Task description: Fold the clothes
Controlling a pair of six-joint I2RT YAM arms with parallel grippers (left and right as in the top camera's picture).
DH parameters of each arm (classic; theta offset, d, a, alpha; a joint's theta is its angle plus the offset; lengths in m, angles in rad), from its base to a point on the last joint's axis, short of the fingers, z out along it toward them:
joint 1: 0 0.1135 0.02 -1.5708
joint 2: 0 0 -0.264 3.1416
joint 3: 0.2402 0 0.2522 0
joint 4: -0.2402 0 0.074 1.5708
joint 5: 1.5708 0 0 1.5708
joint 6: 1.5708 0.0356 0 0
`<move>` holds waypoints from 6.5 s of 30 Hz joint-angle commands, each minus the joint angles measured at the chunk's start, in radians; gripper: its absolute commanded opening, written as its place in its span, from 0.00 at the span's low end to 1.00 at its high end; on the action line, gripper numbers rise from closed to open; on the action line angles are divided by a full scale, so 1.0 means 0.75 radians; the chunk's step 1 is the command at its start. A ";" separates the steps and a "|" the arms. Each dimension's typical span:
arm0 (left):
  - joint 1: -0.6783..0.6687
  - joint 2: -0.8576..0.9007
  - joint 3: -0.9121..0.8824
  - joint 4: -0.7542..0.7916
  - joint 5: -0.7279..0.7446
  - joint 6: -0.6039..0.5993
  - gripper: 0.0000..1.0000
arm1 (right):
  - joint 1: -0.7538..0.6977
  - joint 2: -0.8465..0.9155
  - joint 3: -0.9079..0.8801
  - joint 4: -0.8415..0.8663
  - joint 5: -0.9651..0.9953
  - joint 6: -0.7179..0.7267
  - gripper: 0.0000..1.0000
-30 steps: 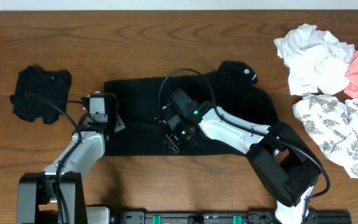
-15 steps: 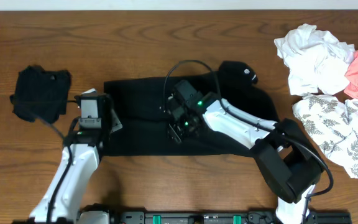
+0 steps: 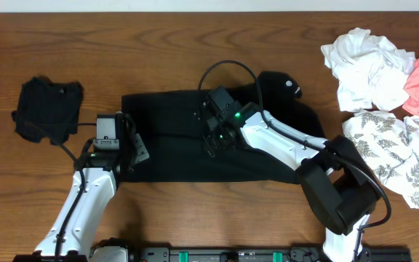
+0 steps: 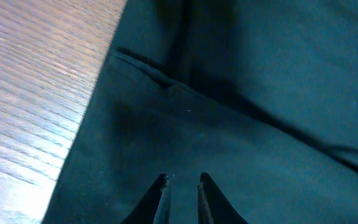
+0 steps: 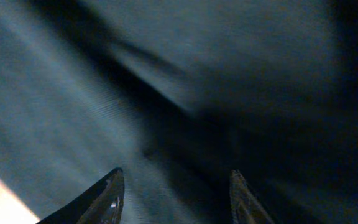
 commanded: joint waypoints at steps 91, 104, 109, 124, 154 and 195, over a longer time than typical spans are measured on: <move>0.147 1.075 0.994 -0.013 0.105 0.318 0.50 | -0.810 0.123 0.299 -0.071 0.030 -0.130 0.61; 0.147 1.075 0.994 -0.029 0.125 0.319 0.05 | -0.808 0.186 0.299 -0.081 0.025 -0.130 0.27; 0.147 1.068 0.994 -0.027 0.136 0.319 0.06 | -0.808 0.185 0.301 -0.081 0.026 -0.127 0.05; 0.147 0.874 0.994 -0.191 0.135 0.319 0.07 | -0.819 -0.068 0.333 -0.146 0.026 -0.100 0.01; 0.149 0.798 0.994 -0.572 0.140 0.314 0.06 | -0.827 -0.190 0.333 -0.676 0.024 -0.085 0.01; 0.143 0.700 0.990 -0.846 0.135 0.313 0.45 | -0.868 -0.271 0.333 -0.969 0.025 -0.121 0.08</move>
